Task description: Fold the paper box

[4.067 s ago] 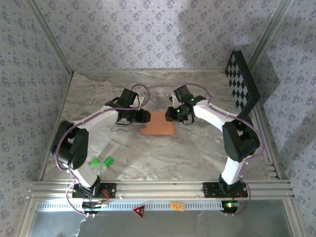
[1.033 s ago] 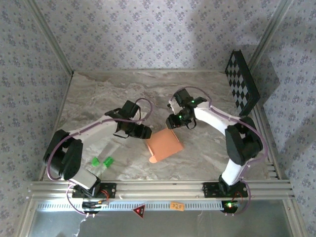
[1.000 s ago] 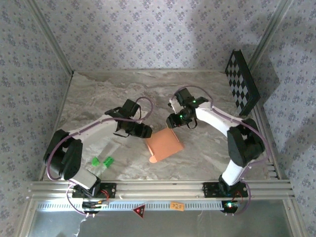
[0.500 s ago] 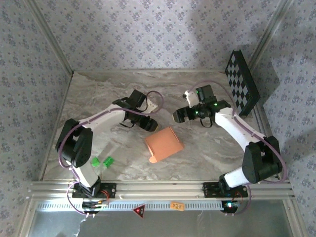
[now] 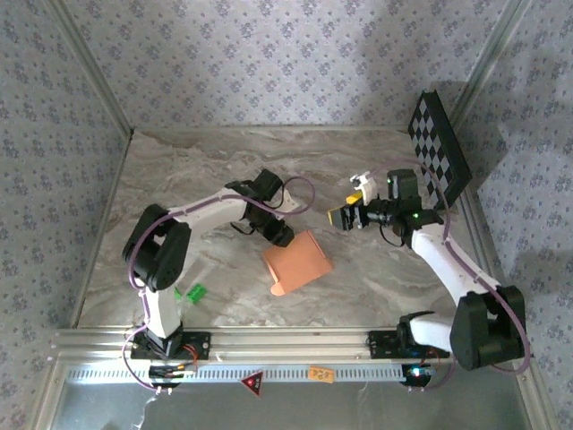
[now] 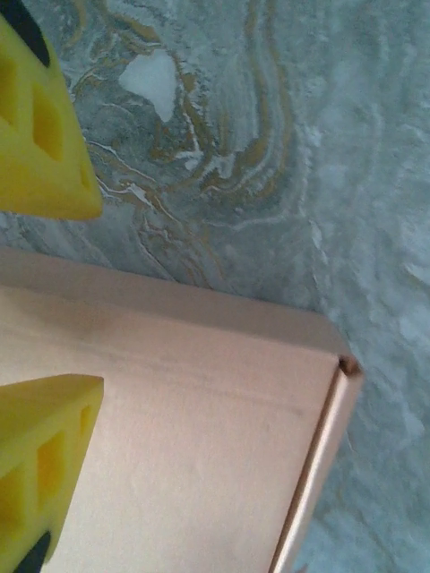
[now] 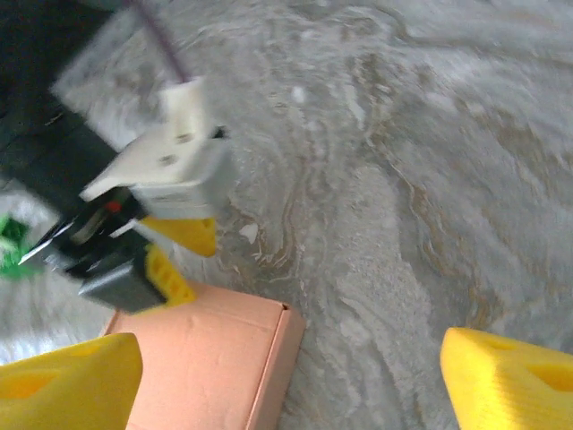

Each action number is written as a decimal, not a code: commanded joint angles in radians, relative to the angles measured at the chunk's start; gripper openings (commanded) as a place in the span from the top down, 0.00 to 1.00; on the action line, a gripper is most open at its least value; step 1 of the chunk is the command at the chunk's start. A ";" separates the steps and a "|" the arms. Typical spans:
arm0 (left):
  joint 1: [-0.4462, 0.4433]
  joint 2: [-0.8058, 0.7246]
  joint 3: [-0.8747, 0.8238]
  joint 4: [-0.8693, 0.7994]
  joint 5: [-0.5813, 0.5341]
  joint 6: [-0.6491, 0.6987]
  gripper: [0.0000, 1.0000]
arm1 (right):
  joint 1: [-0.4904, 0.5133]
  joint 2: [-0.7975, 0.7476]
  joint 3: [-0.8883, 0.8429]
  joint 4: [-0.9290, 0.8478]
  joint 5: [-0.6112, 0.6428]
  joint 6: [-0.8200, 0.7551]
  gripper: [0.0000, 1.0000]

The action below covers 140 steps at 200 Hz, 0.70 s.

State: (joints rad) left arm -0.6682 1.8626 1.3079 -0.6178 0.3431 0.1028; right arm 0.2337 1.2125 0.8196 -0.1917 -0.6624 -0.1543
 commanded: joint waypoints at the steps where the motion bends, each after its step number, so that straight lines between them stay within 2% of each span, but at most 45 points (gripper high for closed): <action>1: 0.001 0.012 0.040 -0.039 -0.043 -0.006 0.58 | 0.087 -0.030 0.010 -0.101 0.024 -0.259 0.17; 49: 0.002 0.015 0.021 -0.021 -0.041 -0.030 0.69 | 0.234 -0.028 0.061 -0.315 0.161 -0.419 0.21; 101: 0.002 0.025 0.007 -0.006 -0.028 -0.037 0.69 | 0.298 -0.029 0.090 -0.405 0.213 -0.489 0.21; 140: 0.002 0.027 0.007 -0.008 -0.039 -0.037 0.69 | 0.443 -0.010 0.082 -0.479 0.297 -0.663 0.17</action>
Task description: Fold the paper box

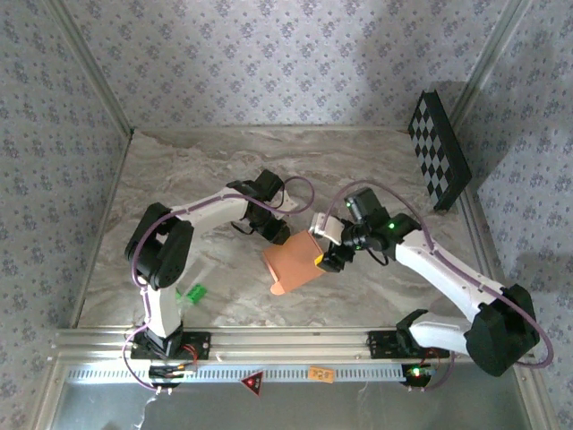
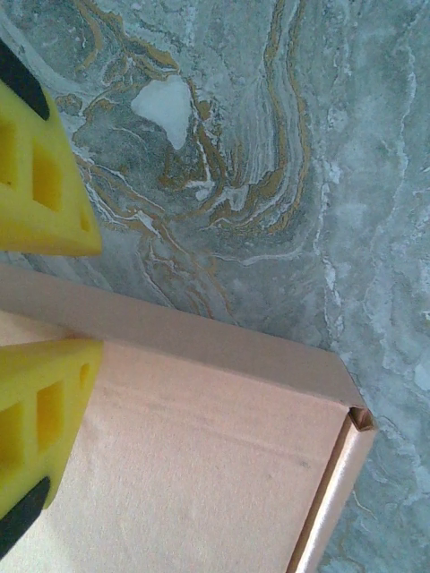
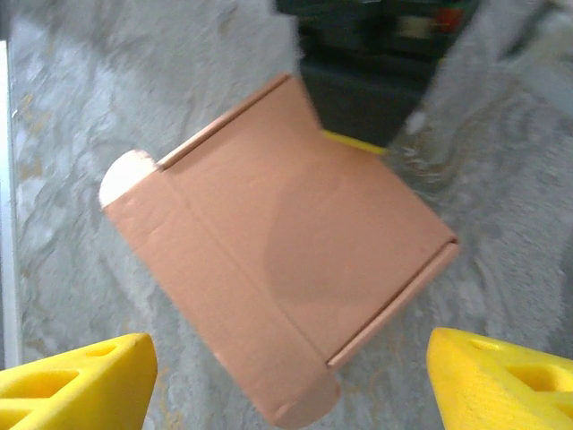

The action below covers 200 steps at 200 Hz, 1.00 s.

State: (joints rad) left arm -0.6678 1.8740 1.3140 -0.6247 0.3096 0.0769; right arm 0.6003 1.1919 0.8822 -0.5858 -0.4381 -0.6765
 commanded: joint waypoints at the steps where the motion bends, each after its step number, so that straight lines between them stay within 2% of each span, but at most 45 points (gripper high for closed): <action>1: 0.002 0.016 0.001 -0.001 -0.006 -0.011 0.69 | 0.080 0.012 0.019 -0.085 0.077 -0.144 0.17; 32: 0.003 0.024 0.002 0.001 -0.015 -0.011 0.69 | 0.166 0.069 0.002 -0.041 0.168 -0.204 0.15; 73: 0.007 0.037 0.010 -0.002 -0.025 -0.015 0.70 | 0.216 0.148 -0.025 0.073 0.237 -0.255 0.12; 169: 0.020 0.065 0.035 -0.018 -0.035 -0.007 0.70 | 0.227 0.198 0.021 0.094 0.236 -0.386 0.12; 200: 0.022 0.071 0.045 -0.023 -0.037 -0.003 0.70 | 0.223 0.230 0.055 0.101 0.271 -0.429 0.16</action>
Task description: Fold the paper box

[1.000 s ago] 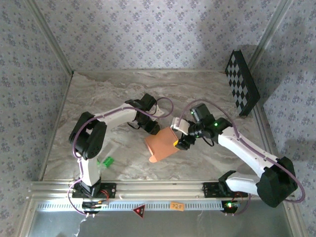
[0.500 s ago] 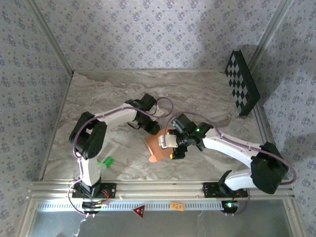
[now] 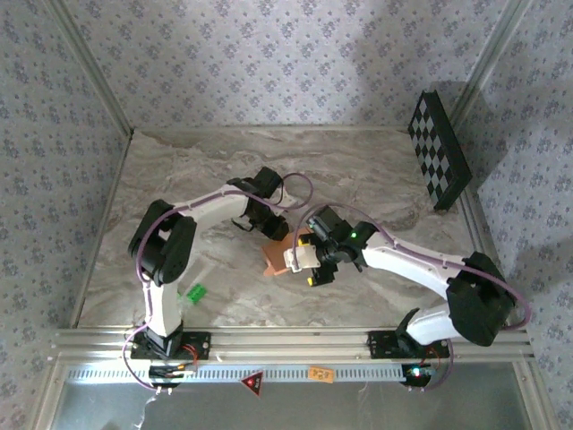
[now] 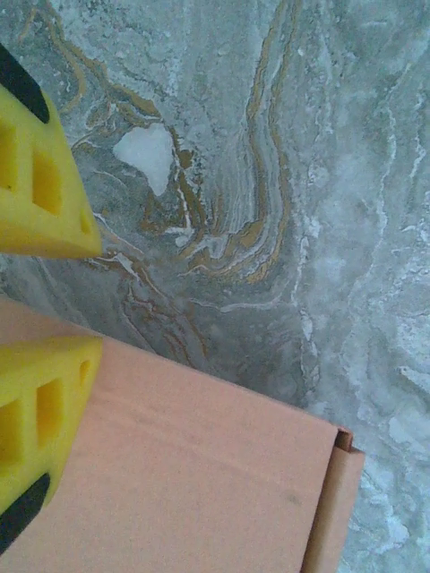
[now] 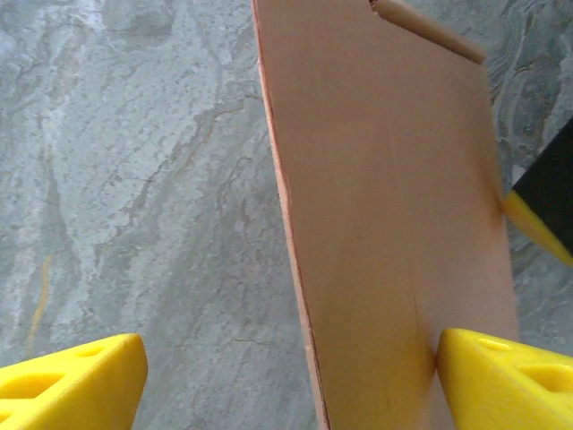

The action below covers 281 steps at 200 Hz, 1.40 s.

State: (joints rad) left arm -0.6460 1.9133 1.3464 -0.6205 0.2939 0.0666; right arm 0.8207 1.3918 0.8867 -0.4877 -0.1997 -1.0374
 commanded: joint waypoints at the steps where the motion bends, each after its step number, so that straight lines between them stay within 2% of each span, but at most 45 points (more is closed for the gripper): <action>1: 0.001 0.032 0.012 -0.028 -0.022 0.008 0.70 | 0.002 0.031 0.053 0.003 0.033 -0.070 0.16; 86: 0.006 0.067 0.046 -0.041 -0.019 0.021 0.70 | -0.041 0.127 0.186 -0.030 0.027 -0.162 0.26; 161: 0.017 0.080 0.057 -0.037 -0.006 0.026 0.70 | -0.069 0.182 0.247 -0.059 0.016 -0.199 0.30; 179: 0.028 0.068 0.056 -0.032 0.007 0.026 0.70 | -0.075 0.194 0.263 -0.072 0.011 -0.202 0.35; 202: 0.054 0.021 0.044 -0.033 0.017 0.021 0.70 | -0.079 0.208 0.296 -0.108 0.007 -0.199 0.42; 281: 0.181 -0.323 -0.107 0.036 0.031 -0.080 0.63 | -0.090 0.252 0.442 -0.323 -0.037 -0.033 0.50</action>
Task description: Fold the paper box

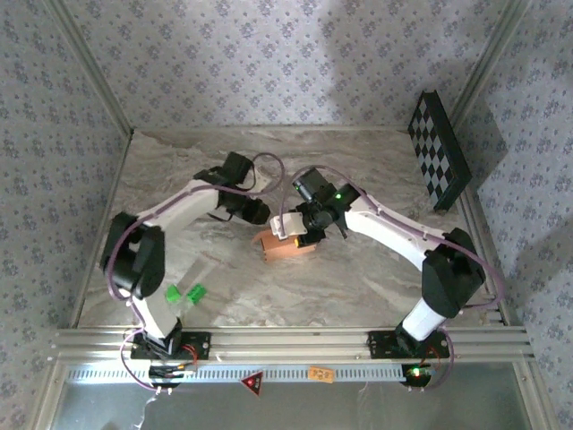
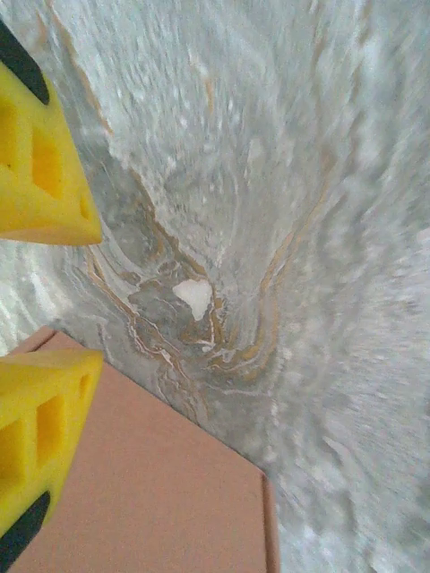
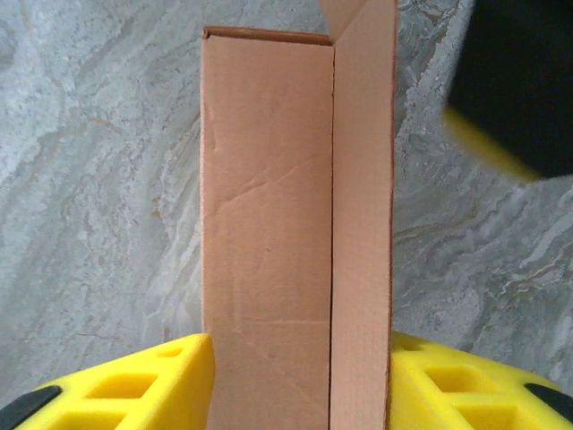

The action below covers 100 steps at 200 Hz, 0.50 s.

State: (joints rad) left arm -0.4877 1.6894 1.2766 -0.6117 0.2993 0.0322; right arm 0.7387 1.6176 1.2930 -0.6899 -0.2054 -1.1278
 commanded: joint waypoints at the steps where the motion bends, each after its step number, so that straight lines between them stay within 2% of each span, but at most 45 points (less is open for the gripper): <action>1: 0.024 -0.102 -0.039 0.028 0.027 -0.048 0.62 | -0.008 0.026 0.036 -0.121 -0.031 0.059 0.50; 21: 0.046 -0.167 -0.070 0.037 0.060 -0.069 0.60 | -0.008 0.036 0.041 -0.133 -0.033 0.094 0.50; 55: 0.048 -0.245 -0.094 0.021 0.106 -0.109 0.56 | -0.010 0.042 0.052 -0.121 -0.021 0.151 0.43; 100: 0.048 -0.385 -0.195 0.057 0.125 -0.209 0.42 | -0.056 0.049 0.118 -0.102 -0.018 0.287 0.31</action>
State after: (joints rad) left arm -0.4423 1.3907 1.1229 -0.5735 0.3866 -0.1040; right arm 0.7120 1.6535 1.3479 -0.7815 -0.2169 -0.9489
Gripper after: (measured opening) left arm 0.548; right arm 0.665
